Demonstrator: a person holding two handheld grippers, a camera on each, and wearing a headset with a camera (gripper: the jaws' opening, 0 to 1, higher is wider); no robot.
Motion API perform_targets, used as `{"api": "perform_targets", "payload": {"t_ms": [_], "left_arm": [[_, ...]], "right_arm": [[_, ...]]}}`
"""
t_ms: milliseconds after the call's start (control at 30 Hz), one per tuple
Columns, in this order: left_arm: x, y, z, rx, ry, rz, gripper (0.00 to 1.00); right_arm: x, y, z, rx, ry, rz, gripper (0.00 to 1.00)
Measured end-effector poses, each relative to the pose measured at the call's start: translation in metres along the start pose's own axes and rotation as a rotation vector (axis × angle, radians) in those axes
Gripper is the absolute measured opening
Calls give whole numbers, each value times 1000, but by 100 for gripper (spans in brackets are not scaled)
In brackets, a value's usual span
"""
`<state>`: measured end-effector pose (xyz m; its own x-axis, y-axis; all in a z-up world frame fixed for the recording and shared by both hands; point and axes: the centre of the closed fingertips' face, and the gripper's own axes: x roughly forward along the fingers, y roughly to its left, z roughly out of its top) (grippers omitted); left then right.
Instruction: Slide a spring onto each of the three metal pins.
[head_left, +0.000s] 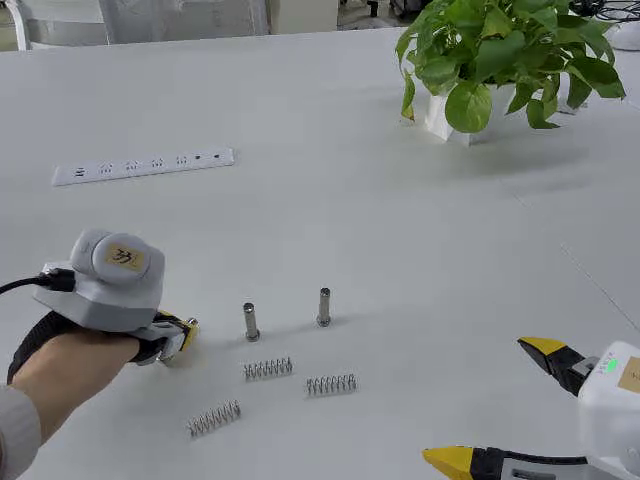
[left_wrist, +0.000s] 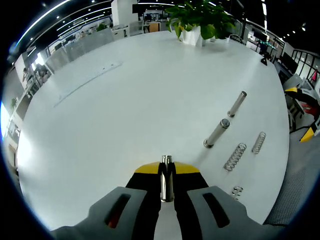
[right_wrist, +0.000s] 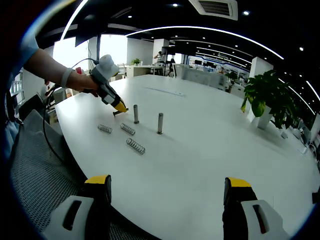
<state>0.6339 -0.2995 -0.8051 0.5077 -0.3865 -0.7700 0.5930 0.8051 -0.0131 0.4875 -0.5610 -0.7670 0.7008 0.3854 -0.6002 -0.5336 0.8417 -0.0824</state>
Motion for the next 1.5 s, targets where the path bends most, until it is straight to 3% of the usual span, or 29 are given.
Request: {"api": "perform_targets", "payload": {"t_ms": [133, 400, 1500], "left_arm": [[-9, -1, 8, -4, -35, -10, 4], [-20, -3, 13, 2, -70, -19, 4], [-33, -1, 0, -6, -97, -17, 5]], "right_arm": [[-1, 0, 0, -5, 3, -1, 93], [-1, 1, -1, -12, 7, 0, 93], [-1, 4, 6, -34, -3, 10, 94]]}}
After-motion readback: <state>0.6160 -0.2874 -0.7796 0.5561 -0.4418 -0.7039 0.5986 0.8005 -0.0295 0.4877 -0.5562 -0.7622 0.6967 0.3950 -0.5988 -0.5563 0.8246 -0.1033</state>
